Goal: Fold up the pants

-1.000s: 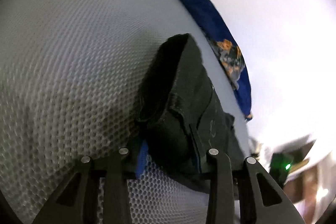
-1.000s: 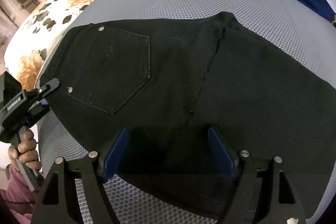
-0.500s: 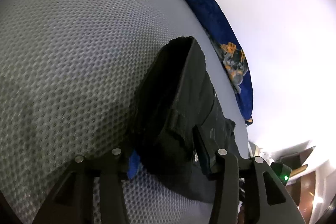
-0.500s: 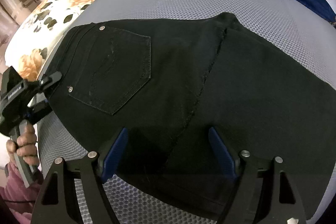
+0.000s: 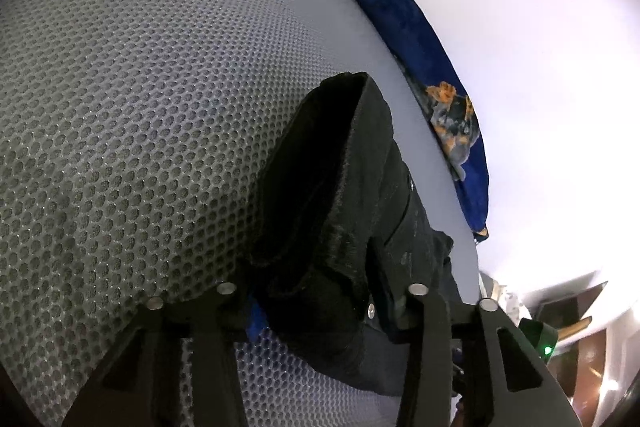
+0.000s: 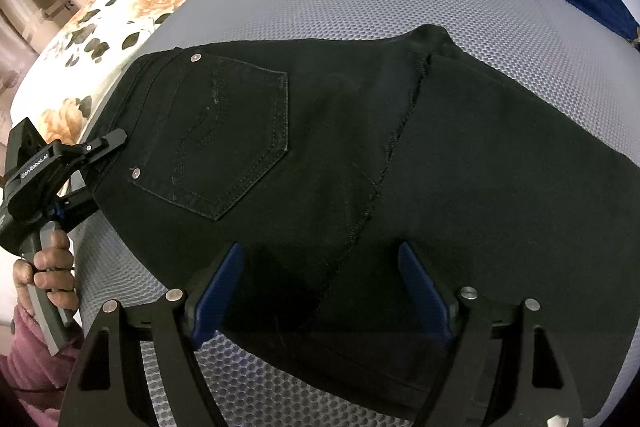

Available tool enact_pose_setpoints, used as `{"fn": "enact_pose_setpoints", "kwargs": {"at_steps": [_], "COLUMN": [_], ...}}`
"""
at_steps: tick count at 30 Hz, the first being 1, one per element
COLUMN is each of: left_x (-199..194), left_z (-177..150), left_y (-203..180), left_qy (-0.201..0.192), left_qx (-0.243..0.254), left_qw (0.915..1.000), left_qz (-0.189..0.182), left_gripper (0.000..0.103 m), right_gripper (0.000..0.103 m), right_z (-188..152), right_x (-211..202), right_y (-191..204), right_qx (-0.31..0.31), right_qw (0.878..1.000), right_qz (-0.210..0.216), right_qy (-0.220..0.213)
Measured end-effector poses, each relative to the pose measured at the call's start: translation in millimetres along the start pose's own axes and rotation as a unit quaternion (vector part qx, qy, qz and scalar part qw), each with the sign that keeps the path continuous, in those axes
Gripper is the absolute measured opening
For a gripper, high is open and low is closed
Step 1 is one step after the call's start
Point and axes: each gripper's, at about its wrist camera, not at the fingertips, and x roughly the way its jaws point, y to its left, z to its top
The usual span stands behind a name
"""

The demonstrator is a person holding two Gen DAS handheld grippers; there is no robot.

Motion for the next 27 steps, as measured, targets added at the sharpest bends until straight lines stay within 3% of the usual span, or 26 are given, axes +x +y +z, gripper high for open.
{"fn": "enact_pose_setpoints", "kwargs": {"at_steps": [2, 6, 13, 16, 27], "left_x": [-1.1, -7.4, -18.1, -20.6, 9.6], "left_z": [1.2, 3.3, 3.6, 1.8, -24.8], "left_y": [-2.2, -19.7, -55.4, -77.8, -184.0], "left_qy": [0.0, -0.006, -0.021, -0.022, 0.028], "left_qx": [0.001, 0.032, 0.063, 0.093, 0.216], "left_qw": [1.0, 0.9995, 0.9963, 0.9931, 0.9687], "left_qz": [-0.002, -0.001, -0.055, -0.067, -0.119], "left_gripper": [0.032, 0.029, 0.028, 0.028, 0.028], "right_gripper": [0.08, 0.081, 0.08, 0.08, 0.08], "right_z": [0.0, 0.8, -0.7, -2.8, -10.5], "right_x": [-0.1, -1.5, -22.4, -39.4, -91.0], "right_y": [-0.2, -1.5, -21.4, -29.6, -90.4], "right_qx": [0.001, 0.007, 0.063, 0.068, 0.123], "right_qw": [1.0, 1.0, 0.996, 0.996, 0.988], "right_qz": [0.0, 0.005, 0.059, 0.052, 0.021], "right_qy": [0.0, -0.003, -0.02, -0.04, -0.096]}}
